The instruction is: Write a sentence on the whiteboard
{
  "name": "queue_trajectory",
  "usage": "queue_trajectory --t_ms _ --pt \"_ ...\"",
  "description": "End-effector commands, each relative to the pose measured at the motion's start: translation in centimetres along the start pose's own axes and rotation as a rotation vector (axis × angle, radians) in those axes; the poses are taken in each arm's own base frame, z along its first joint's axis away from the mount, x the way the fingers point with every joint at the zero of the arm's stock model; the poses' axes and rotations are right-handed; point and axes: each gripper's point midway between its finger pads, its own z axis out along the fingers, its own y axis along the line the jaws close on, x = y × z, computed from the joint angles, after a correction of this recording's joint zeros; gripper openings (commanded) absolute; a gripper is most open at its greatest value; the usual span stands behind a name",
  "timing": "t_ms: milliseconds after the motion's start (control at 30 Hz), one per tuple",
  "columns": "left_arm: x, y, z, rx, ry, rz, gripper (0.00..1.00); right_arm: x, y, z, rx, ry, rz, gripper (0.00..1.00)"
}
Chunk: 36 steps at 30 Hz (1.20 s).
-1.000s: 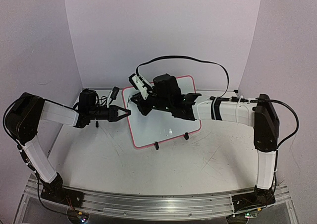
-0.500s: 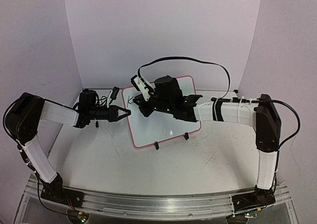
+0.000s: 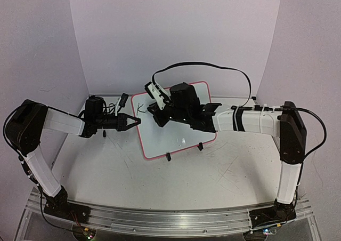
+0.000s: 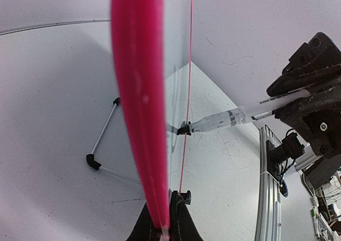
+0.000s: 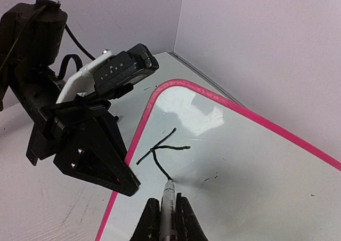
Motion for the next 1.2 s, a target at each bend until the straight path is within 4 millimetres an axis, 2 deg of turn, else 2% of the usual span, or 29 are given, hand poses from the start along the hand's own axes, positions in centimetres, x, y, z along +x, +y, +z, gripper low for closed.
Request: queue_trajectory --t_ms 0,133,367,533,1167 --pt "-0.9 3.1 -0.4 -0.166 -0.024 0.075 0.0 -6.2 -1.1 -4.0 -0.012 -0.165 0.047 0.0" --pt "-0.9 3.2 -0.4 -0.167 -0.022 0.075 0.0 -5.5 -2.4 -2.6 0.005 -0.149 0.057 0.0" --pt "-0.8 3.1 -0.4 -0.166 -0.021 0.076 0.0 -5.3 -2.4 -1.2 0.001 -0.137 0.043 0.0" --pt "-0.8 3.2 -0.3 -0.166 -0.02 0.077 0.0 -6.0 -2.3 -1.3 -0.009 -0.15 0.041 0.0" --pt "-0.9 3.1 -0.2 -0.165 -0.017 0.08 0.0 -4.4 -2.6 0.6 0.018 -0.102 0.043 0.0"
